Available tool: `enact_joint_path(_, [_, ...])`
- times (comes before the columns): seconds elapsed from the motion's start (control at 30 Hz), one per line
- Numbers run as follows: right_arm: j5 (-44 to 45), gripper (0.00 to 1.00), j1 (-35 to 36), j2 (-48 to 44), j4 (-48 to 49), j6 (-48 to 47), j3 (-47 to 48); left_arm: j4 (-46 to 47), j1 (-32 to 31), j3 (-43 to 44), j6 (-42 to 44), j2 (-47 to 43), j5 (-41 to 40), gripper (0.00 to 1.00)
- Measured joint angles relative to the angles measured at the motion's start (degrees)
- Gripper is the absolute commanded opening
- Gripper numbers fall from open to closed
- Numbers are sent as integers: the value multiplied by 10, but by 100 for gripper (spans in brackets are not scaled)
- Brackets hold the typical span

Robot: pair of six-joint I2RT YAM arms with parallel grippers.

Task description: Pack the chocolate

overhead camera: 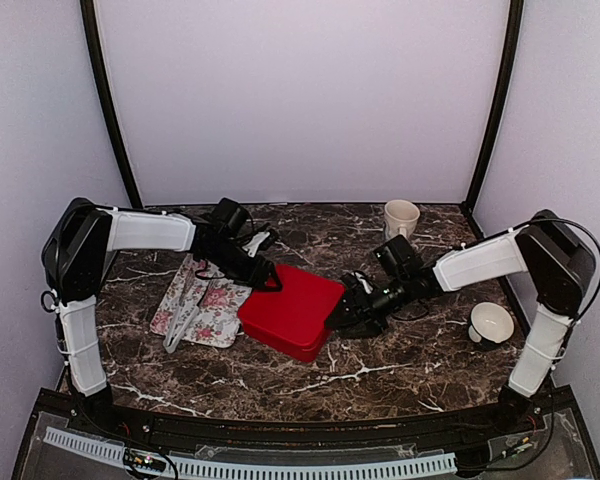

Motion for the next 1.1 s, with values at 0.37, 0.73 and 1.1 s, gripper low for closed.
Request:
enact_joint_path(0.37, [-19,86,-38,-64,50,78,-46,-50,-12,32,21,5,-28,64])
enact_joint_path(0.73, [-19,76,-19,14,187,203,-31,-61,-39,39,23,5,-54,71])
enact_joint_path(1.1, [5,46,-6,46,129,188,-12,-65,-52,44,6,5,-81,71])
